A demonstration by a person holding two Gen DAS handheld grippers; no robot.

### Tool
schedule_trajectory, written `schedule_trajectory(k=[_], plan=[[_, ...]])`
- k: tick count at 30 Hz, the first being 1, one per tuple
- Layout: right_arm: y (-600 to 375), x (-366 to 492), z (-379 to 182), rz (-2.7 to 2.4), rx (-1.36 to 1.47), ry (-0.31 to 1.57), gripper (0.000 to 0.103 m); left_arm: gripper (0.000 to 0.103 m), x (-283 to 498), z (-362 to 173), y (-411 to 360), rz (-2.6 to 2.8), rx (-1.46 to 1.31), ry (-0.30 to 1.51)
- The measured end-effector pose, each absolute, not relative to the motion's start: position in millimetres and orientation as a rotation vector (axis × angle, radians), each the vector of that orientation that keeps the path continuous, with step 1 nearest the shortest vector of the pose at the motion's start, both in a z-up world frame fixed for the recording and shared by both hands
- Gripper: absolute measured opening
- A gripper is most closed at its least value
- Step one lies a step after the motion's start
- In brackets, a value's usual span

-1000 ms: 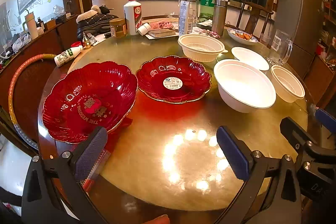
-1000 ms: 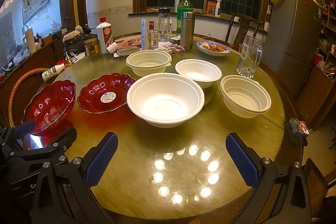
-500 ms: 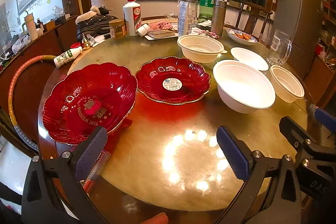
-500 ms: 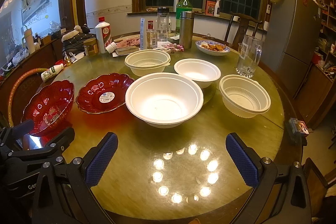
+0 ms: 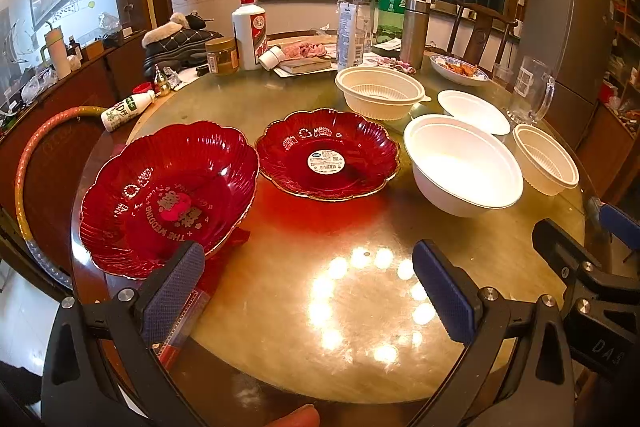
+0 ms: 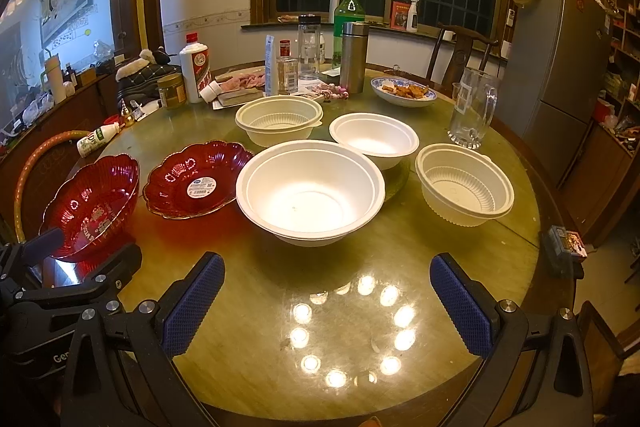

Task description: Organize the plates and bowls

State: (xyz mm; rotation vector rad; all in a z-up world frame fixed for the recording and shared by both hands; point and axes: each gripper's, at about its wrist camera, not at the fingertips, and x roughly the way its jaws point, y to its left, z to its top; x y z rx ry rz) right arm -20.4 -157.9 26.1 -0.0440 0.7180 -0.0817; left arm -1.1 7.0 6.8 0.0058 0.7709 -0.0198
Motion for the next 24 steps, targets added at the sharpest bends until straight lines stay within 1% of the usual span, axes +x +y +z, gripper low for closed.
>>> schedule_trajectory(k=[24], plan=[[-156.5,-18.9,25.4,-0.088,-0.049,0.72,0.103,0.103,-0.8,5.7,7.5,-0.023,0.005,0.772]])
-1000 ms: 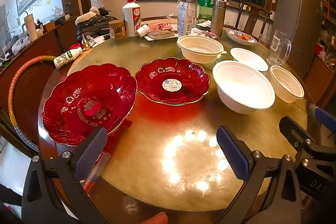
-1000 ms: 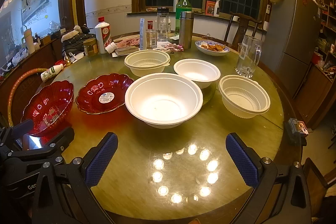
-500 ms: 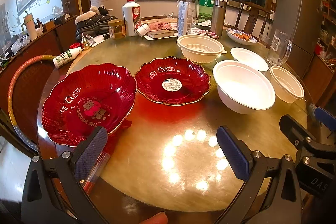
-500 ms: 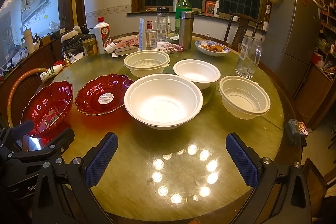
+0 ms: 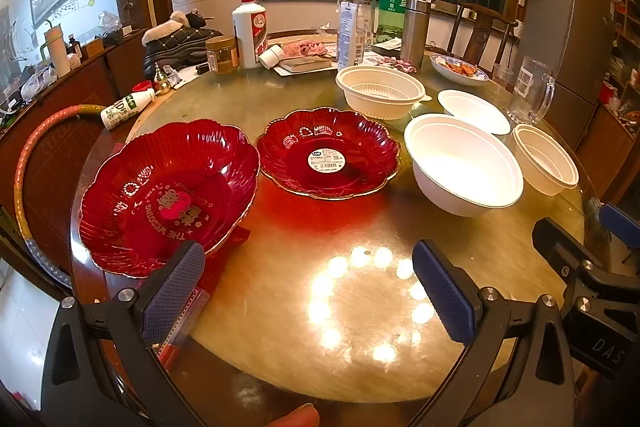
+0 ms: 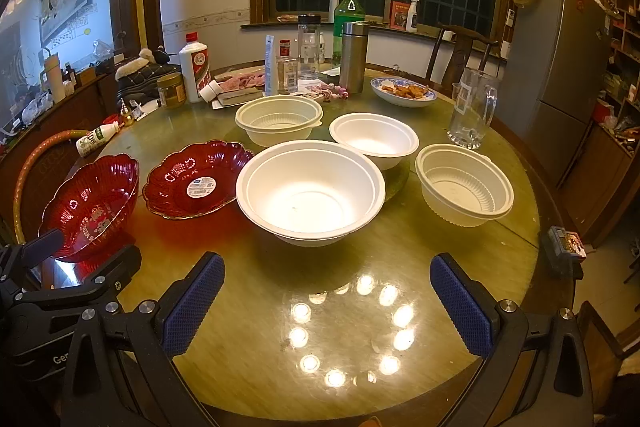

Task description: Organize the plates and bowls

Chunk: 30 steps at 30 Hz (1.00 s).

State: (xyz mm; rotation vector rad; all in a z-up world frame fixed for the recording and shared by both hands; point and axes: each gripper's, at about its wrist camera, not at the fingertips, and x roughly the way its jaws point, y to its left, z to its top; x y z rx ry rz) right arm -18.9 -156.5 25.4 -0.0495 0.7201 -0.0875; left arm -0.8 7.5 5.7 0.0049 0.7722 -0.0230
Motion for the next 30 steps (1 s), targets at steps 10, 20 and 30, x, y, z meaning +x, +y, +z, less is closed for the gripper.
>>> schedule_trajectory(k=[10,20,30], plan=[[-157.5,-19.3,25.0,-0.089,-0.048,0.721,0.103,0.103,-0.7,5.1,7.2,-0.024,0.004,0.772],[-154.6,-19.4,26.4,0.028,0.046,0.741,0.103,0.103,-22.5,21.6,47.4,-0.064,-0.09,0.717],[-70.6,25.8,11.3,0.347,0.164,0.869,0.103,0.103,-15.0,20.7,152.6,0.118,-0.149,0.677]])
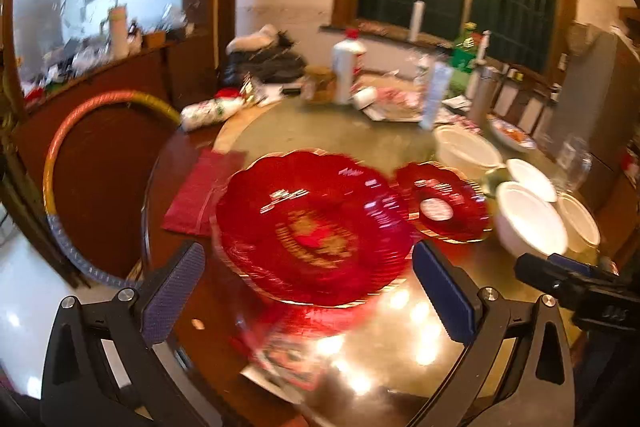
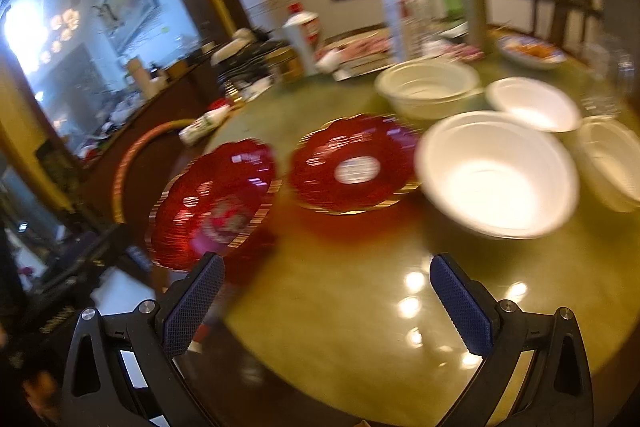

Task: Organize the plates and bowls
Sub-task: 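Grasp the rim of the large red wedding plate with the right gripper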

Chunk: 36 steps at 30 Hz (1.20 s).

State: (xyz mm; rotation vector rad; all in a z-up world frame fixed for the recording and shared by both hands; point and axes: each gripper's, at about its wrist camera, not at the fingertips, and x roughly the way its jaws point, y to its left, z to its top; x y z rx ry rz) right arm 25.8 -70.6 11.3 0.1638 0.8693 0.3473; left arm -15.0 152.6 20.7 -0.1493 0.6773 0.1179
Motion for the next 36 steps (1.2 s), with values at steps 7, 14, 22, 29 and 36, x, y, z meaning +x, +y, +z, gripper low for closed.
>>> schedule_trajectory(k=[7,14,22,29,36], plan=[[-16.9,55.8,-8.2,0.428,0.211,0.968,0.102,0.103,6.2,-3.7,189.1,0.169,-0.186,0.723],[-3.5,80.4,-28.7,0.417,0.284,1.026,0.098,0.103,23.6,-12.9,205.2,0.192,-0.206,0.742],[9.9,106.5,-52.4,0.384,0.363,1.137,0.077,0.098,41.8,-22.8,212.6,0.201,-0.201,0.78],[20.8,117.9,-62.2,0.321,0.343,1.168,0.049,0.058,56.6,-41.1,220.8,0.199,-0.242,0.865],[14.7,126.2,-73.6,0.314,0.375,1.192,0.012,0.012,62.9,-58.5,217.5,0.222,-0.23,0.918]])
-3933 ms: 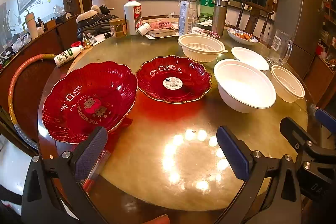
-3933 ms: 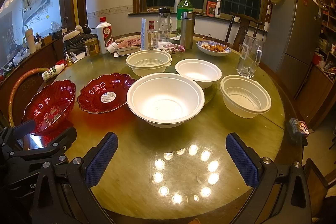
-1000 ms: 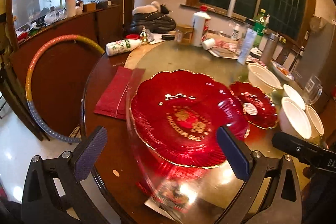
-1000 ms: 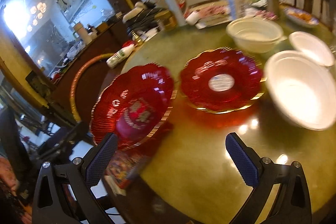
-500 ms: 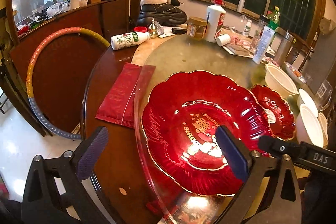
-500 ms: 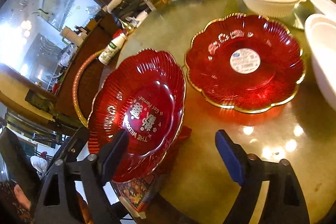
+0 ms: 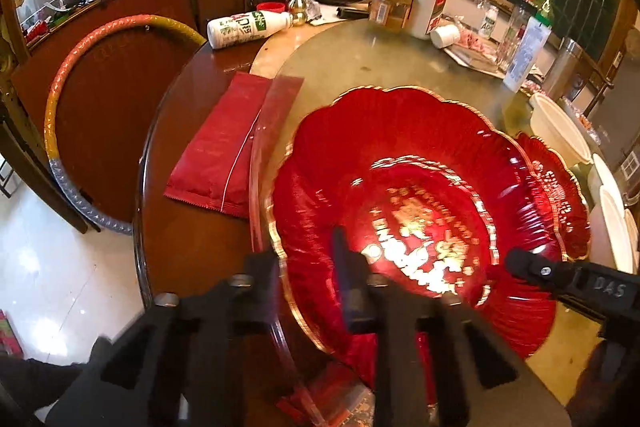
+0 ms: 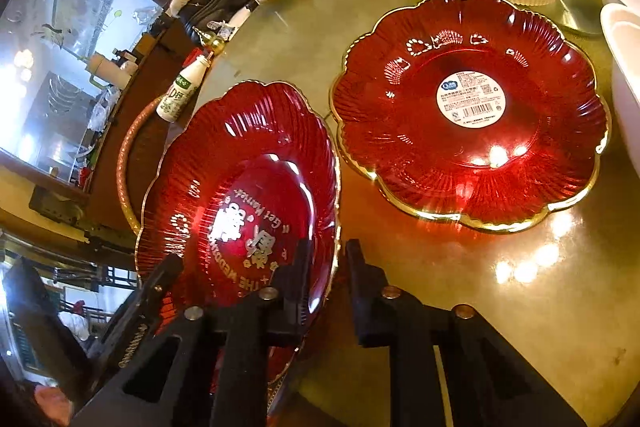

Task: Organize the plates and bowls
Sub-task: 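Grasp the rim of the large red wedding plate with the right gripper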

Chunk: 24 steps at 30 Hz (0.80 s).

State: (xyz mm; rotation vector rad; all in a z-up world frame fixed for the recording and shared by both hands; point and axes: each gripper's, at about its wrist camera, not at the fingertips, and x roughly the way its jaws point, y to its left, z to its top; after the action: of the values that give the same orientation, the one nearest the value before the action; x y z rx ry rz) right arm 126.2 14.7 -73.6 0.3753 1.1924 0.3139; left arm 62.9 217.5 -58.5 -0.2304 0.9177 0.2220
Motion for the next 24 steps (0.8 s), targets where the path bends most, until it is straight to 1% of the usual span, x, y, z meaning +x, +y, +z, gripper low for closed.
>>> schedule_trajectory(k=[6,17,24], plan=[[14.6,120.8,-70.1,0.323,0.348,1.184,0.012,0.009,53.0,-52.2,215.9,0.239,-0.258,0.869],[4.5,86.7,-28.5,0.399,0.3,1.07,0.012,0.009,15.8,-5.3,200.4,0.272,-0.206,0.724],[-6.7,75.5,-38.1,0.396,0.289,1.081,0.012,0.009,12.9,-14.8,192.2,0.259,-0.196,0.743]])
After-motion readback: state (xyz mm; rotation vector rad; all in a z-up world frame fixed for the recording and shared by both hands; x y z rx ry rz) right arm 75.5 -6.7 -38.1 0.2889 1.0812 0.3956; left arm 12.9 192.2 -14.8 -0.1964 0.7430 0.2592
